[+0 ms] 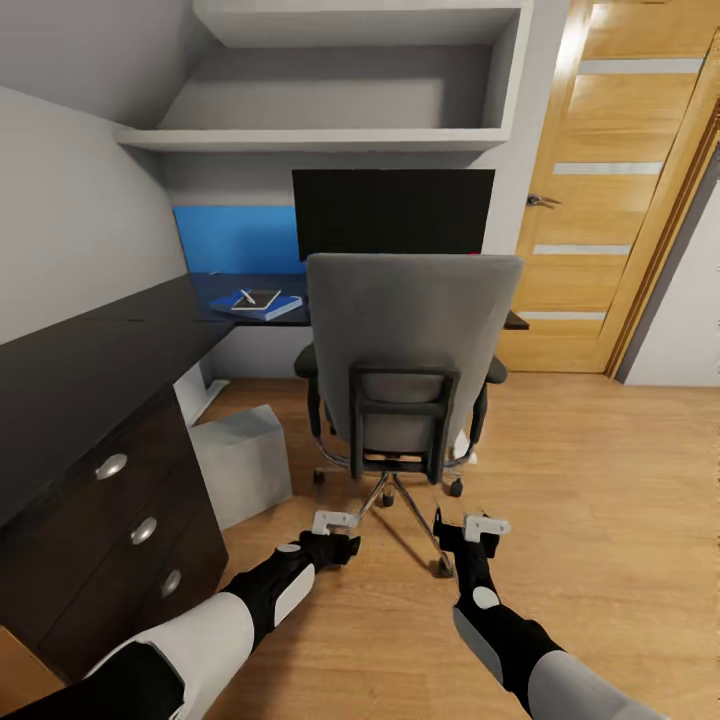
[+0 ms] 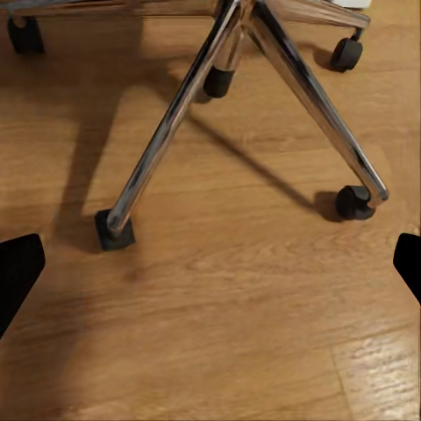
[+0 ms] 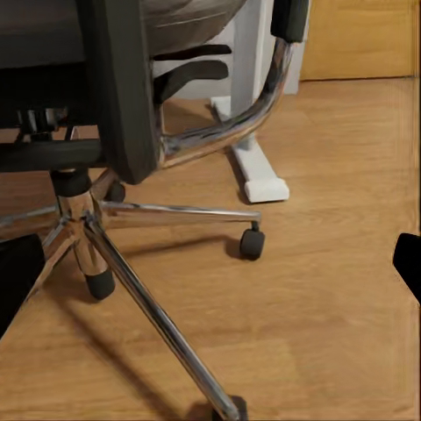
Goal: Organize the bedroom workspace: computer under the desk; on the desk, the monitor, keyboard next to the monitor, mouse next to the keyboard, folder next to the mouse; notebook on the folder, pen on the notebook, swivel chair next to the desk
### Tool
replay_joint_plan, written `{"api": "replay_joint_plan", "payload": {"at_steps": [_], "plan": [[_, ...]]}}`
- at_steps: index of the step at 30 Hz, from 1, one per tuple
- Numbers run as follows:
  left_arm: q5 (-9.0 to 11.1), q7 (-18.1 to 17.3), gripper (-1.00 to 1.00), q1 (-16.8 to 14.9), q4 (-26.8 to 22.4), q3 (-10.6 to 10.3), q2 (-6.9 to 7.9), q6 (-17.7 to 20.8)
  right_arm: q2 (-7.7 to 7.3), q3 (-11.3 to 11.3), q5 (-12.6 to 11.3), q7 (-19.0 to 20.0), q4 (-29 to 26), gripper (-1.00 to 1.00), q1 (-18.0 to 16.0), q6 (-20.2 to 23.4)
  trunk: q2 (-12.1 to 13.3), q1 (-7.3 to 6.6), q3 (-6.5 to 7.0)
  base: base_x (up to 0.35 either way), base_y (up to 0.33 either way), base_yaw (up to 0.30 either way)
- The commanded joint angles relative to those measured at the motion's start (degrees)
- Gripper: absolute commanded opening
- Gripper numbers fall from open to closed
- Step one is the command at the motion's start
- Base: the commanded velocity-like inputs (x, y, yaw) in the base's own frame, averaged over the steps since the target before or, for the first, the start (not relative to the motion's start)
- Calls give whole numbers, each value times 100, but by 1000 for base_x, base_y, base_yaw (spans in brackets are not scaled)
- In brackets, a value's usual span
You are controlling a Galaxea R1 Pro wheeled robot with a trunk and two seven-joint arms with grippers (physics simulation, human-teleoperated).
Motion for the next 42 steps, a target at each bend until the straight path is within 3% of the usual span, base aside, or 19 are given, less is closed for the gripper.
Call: {"api": "replay_joint_plan", "payload": {"at_steps": [1, 3, 4, 5, 6, 10, 17, 20, 25, 29, 35, 42], "plan": [[27, 1, 100, -4, 23, -11, 0, 20, -4, 48, -43, -37, 12, 100, -5, -23, -1, -7, 18, -214, 0, 0], [32, 5, 100, -4, 134, -8, 0, 22, -4, 46, -50, -45, 65, 100, -6, -23, 2, -12, 62, -123, 0, 0], [656, 23, 100, -4, 1008, 2, 0, 14, 52, 62, -84, -37, 1304, 100, 9, -555, 18, -22, 83, -4, 0, 0], [684, 23, 100, -4, 1063, 3, 0, 13, 65, 64, -84, -37, 1405, 100, 16, -621, 58, -44, 101, -3, 0, 0], [782, 24, 100, -4, 1271, -4, 0, -55, 240, 63, -89, -35, 2312, 100, 102, -1015, 98, -65, 119, 0, 0, 0], [787, 30, 100, 84, 1285, -2, 0, -257, 287, 56, -91, -31, 2417, 100, 307, -1098, 258, -153, 191, 0, 0, 0], [789, 32, 100, 550, 1289, -9, 0, -432, 324, 55, -92, -23, 2452, 100, 560, -1171, 539, -307, 316, 0, 0, 0], [792, 33, 100, 799, 1290, -5, 95, -513, 324, 54, -92, -15, 2453, 100, 601, -1179, 659, -373, 370, 0, 0, 0], [796, 39, 100, 1239, 1290, -5, 279, -1150, 326, 58, -92, -10, 2454, 100, 625, -1179, 860, -483, 460, 0, 0, 0], [802, 43, 100, 1490, 1290, -4, 365, -1266, 336, 61, -88, -17, 2457, 100, 628, -1149, 1020, -571, 532, 0, 0, 0], [806, 42, 100, 1574, 1290, -3, 491, -1288, 331, 55, -84, -18, 2503, 100, 634, -1118, 1261, -702, 639, 0, 0, 0], [806, 41, 100, 1586, 1290, -4, 522, -1291, 314, 48, -76, -21, 2662, 100, 695, -1114, 1542, -856, 765, 0, 0, 0]]}}
